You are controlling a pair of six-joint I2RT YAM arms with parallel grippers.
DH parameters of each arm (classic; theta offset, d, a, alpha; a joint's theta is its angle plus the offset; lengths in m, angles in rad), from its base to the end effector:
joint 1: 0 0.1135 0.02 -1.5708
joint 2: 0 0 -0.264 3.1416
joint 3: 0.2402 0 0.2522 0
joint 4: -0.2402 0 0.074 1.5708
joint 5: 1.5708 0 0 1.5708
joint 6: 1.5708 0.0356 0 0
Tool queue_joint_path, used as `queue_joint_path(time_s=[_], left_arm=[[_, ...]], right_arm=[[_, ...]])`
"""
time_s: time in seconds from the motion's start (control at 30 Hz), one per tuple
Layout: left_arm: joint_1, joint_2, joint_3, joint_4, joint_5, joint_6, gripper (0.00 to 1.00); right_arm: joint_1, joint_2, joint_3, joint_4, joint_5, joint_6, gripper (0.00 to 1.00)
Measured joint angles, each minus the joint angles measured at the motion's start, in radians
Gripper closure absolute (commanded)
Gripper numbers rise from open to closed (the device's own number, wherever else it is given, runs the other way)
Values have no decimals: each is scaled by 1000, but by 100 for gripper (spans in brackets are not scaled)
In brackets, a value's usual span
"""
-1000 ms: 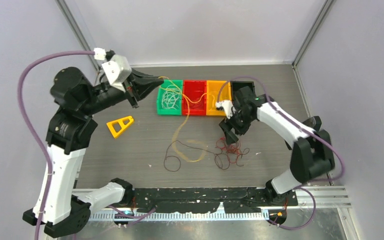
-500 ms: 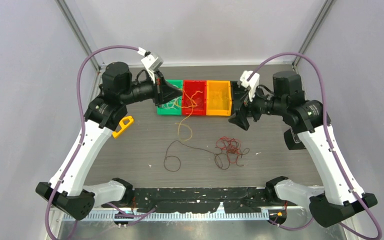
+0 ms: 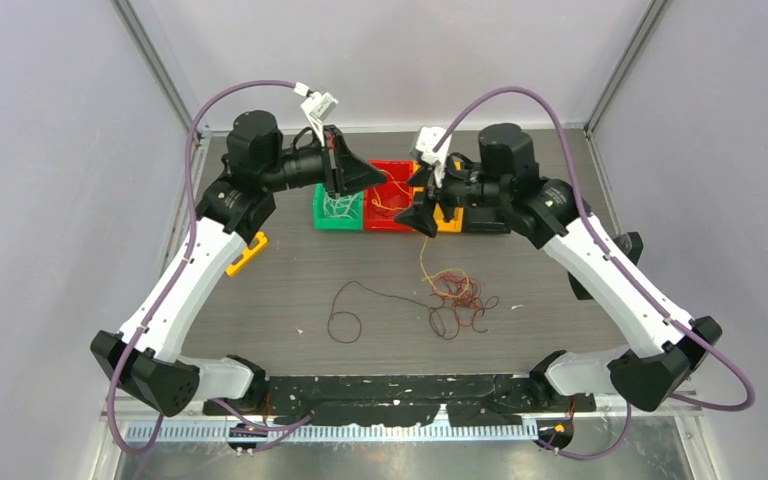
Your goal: Untangle the cables
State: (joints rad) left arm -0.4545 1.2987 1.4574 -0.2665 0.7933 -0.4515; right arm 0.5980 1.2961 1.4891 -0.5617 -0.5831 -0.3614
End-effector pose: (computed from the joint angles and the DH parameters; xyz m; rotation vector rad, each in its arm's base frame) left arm 0.2403 -0.1457 0.4551 0.6470 1.7131 -1.3189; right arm 0.2154 0.1705 0.4361 -1.2251 1.5069 0.7208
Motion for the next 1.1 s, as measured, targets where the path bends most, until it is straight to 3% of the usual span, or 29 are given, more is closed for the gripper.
queue_joint_path(time_s=[0.07, 0.23, 0.33, 0.37, 0.6, 0.87, 0.97, 1.1], left_arm=[[0, 6, 0, 9, 6, -20, 100], [26, 6, 1, 64, 31, -78, 100], [67, 2, 1, 97, 42, -108, 100], [77, 1, 1, 105, 43, -117, 100], [124, -5, -4, 165, 71, -194, 100], [212, -49, -146, 143, -53, -153, 100], [172, -35, -209, 131, -58, -146, 100], [15, 31, -218, 137, -15, -134, 100]], right_arm=[[22, 16, -10, 24, -2, -19, 51], [37, 19, -64, 43, 18, -67, 68], [35, 18, -105, 42, 36, -98, 91], [35, 17, -115, 42, 38, -103, 93], [35, 17, -112, 71, 40, -88, 95], [35, -30, -90, 165, 75, 38, 95], [33, -36, -36, 239, 118, 132, 95], [28, -16, 52, 323, 180, 249, 95]])
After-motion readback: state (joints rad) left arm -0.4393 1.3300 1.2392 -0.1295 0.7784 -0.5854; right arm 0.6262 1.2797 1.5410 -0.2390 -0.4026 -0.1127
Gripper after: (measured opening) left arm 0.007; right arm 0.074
